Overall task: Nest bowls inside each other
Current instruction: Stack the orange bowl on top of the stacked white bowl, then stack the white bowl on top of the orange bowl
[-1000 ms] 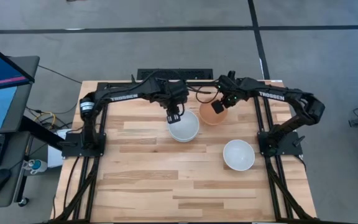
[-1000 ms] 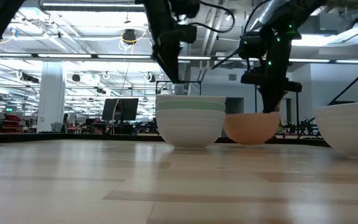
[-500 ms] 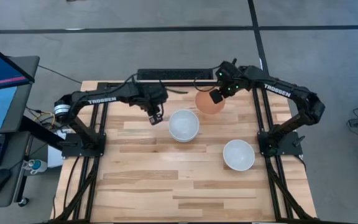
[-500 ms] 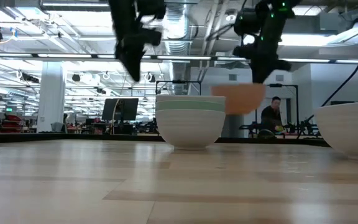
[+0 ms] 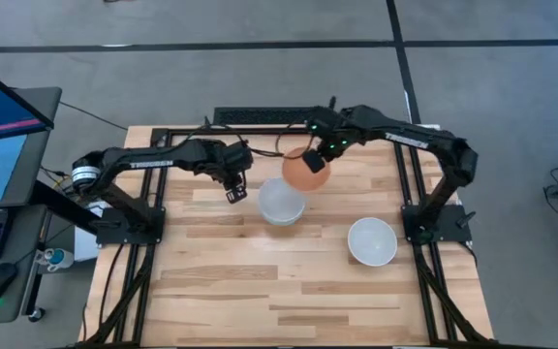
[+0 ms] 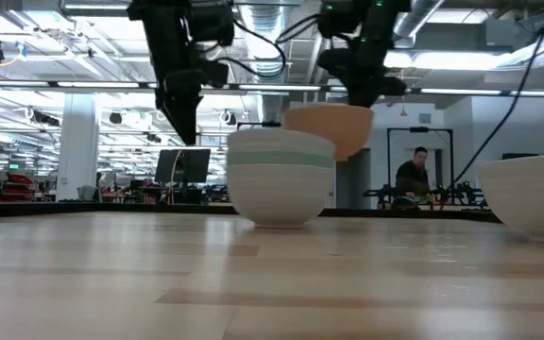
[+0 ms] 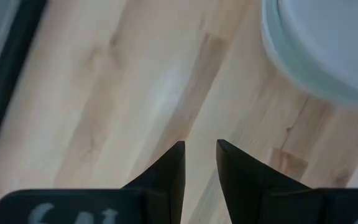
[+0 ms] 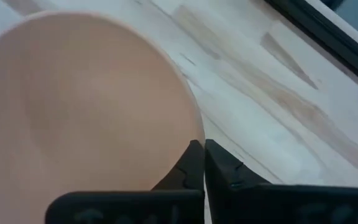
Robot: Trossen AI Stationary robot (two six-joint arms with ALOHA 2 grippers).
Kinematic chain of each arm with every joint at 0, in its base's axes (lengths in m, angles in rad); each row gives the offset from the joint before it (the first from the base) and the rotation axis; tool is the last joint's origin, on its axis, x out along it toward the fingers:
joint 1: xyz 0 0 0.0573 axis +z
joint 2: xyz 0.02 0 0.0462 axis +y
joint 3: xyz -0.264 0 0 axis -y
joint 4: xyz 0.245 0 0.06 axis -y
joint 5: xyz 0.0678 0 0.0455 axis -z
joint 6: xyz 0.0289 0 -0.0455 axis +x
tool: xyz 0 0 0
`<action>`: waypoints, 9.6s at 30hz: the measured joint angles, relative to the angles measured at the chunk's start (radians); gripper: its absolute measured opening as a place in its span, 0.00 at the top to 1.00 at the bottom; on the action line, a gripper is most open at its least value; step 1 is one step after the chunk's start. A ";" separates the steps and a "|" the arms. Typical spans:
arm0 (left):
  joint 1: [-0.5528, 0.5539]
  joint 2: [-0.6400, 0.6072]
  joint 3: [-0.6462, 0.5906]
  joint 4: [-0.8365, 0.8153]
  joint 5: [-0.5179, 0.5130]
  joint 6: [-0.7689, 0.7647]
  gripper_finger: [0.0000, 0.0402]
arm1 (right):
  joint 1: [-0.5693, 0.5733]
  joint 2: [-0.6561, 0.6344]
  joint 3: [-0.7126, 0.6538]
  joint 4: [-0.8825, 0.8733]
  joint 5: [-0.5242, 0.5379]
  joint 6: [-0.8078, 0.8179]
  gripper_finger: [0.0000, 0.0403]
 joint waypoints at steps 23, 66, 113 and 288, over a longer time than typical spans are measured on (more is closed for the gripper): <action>0.085 -0.227 -0.206 0.076 -0.030 -0.014 0.79 | 0.179 0.068 0.213 0.009 0.003 0.081 0.96; 0.122 -0.335 -0.223 0.052 -0.014 -0.008 0.79 | 0.268 0.179 0.223 0.069 -0.015 0.140 0.54; 0.139 -0.267 -0.223 0.151 0.102 0.136 0.79 | 0.396 0.081 0.221 -0.215 0.232 0.406 0.41; 0.106 -0.268 -0.223 0.152 0.097 -0.012 0.79 | 0.379 -0.156 -0.187 -0.067 -0.005 0.398 0.94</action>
